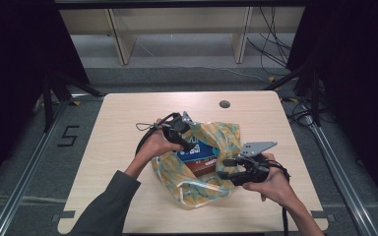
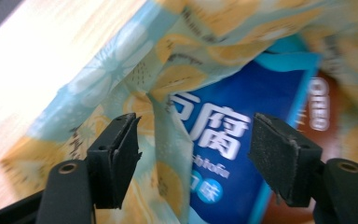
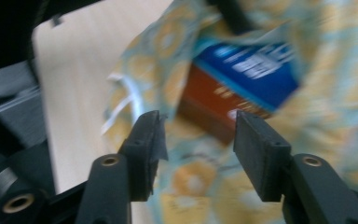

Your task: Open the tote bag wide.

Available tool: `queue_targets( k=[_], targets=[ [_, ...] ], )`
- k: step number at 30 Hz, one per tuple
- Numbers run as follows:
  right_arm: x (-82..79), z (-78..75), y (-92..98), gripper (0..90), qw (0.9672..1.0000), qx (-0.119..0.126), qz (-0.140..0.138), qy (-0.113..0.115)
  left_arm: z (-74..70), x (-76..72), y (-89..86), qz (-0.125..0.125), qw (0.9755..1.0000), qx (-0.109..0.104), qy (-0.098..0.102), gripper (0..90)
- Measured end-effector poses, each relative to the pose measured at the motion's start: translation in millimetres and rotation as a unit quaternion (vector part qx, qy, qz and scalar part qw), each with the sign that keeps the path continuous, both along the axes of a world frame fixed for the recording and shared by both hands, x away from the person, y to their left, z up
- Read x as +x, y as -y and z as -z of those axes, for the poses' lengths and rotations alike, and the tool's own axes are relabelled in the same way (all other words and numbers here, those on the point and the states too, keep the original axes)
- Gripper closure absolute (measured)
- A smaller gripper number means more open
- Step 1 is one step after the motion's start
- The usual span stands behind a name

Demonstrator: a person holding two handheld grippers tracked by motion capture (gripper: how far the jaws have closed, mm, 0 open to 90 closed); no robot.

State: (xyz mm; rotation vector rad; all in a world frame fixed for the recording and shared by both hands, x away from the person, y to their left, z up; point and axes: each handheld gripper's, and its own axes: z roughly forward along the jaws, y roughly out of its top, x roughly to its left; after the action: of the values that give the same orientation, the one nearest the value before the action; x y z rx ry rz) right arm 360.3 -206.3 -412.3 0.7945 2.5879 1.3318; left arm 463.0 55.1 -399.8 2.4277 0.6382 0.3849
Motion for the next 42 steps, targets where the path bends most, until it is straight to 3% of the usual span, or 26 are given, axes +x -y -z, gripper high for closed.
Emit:
queue_targets(
  k=[2,4,5,6,7,8,9,11,13,14,16,17,22,25,26,30,32,33,38,39,40,41,42],
  targets=[
    [0.1,-2.3,6.1,50.5,0.9997,-0.001,0.02,0.015,-5.4,-7.9,-6.6,-0.01,0.9998,-0.019,0.002,31.5],
    [1.9,-3.7,13.4,50.5,0.9994,-0.009,0.031,0.014,-8.7,-13.8,-12.8,-0.007,0.9996,-0.027,0.001,30.7],
    [2.6,-2.6,15.5,50.5,0.9987,-0.009,0.043,0.025,-9.1,-16.7,-15.2,-0.007,0.9995,-0.031,0.002,30.5],
    [1.5,-2.6,17.8,50.5,0.9985,-0.012,0.052,0.009,-9.1,-19.5,-17.6,-0.006,0.9995,-0.03,0.004,30.0],
    [4.0,-1.0,20.7,50.5,0.998,-0.012,0.056,0.028,-9.0,-22.3,-19.8,-0.007,0.9995,-0.031,0.008,29.6],
    [3.0,-0.9,22.9,50.3,0.9976,-0.016,0.066,0.017,-7.9,-25.4,-21.7,-0.012,0.9992,-0.036,0.015,29.4],
    [5.0,0.4,25.1,50.3,0.998,-0.017,0.057,0.021,-7.0,-27.8,-24.0,-0.014,0.999,-0.038,0.017,29.3],
    [3.1,2.0,28.1,49.7,0.997,-0.016,0.075,0.013,-4.2,-33.3,-27.8,-0.016,0.9984,-0.048,0.023,28.4],
    [5.5,5.0,31.4,48.7,0.9971,-0.017,0.072,0.02,-2.4,-38.6,-32.5,-0.016,0.998,-0.054,0.027,27.5],
    [2.9,5.1,32.3,48.2,0.9963,-0.015,0.084,0.007,-1.6,-41.3,-34.8,-0.019,0.9978,-0.058,0.027,26.8],
    [3.9,8.2,35.8,47.2,0.9958,-0.015,0.089,0.018,0.0,-46.9,-40.2,-0.024,0.9972,-0.063,0.031,25.7],
    [2.8,9.0,37.1,46.5,0.9955,-0.014,0.093,0.012,2.1,-52.3,-44.7,-0.037,0.9965,-0.07,0.029,24.7],
    [0.6,15.4,42.9,44.0,0.9943,-0.01,0.106,0.009,7.2,-64.8,-55.5,-0.045,0.9954,-0.075,0.039,20.7],
    [3.1,18.6,47.8,42.6,0.9941,-0.021,0.105,0.017,12.1,-72.7,-62.5,-0.051,0.9943,-0.085,0.041,19.2],
    [1.2,18.7,47.6,42.3,0.9934,-0.017,0.114,0.003,14.2,-75.1,-64.8,-0.055,0.9938,-0.089,0.039,18.7],
    [2.8,21.9,52.6,41.6,0.9927,-0.018,0.118,0.011,21.5,-84.8,-73.8,-0.068,0.9922,-0.097,0.04,17.3],
    [2.7,23.9,54.0,41.4,0.9926,-0.021,0.119,0.013,23.2,-86.7,-78.0,-0.064,0.9928,-0.091,0.045,17.3],
    [1.2,24.3,53.7,41.4,0.9922,-0.021,0.123,0.007,25.5,-89.3,-79.1,-0.078,0.9908,-0.102,0.043,17.2],
    [-0.2,29.1,57.7,40.4,0.9922,-0.029,0.121,0.011,31.4,-98.7,-86.9,-0.087,0.9885,-0.113,0.052,16.9],
    [-1.3,29.6,58.6,40.3,0.9913,-0.028,0.129,0.007,31.9,-100.9,-88.6,-0.083,0.9891,-0.107,0.056,16.9],
    [-1.2,30.6,60.2,40.1,0.9912,-0.028,0.128,0.012,33.8,-103.0,-88.6,-0.092,0.9875,-0.117,0.052,16.8],
    [-3.6,30.9,59.8,39.7,0.9903,-0.025,0.137,-0.001,34.2,-106.0,-89.9,-0.092,0.9872,-0.118,0.054,16.9],
    [-3.6,32.6,60.6,39.1,0.9904,-0.022,0.136,0.006,35.0,-109.0,-90.5,-0.093,0.9867,-0.122,0.052,16.8]
  ],
)
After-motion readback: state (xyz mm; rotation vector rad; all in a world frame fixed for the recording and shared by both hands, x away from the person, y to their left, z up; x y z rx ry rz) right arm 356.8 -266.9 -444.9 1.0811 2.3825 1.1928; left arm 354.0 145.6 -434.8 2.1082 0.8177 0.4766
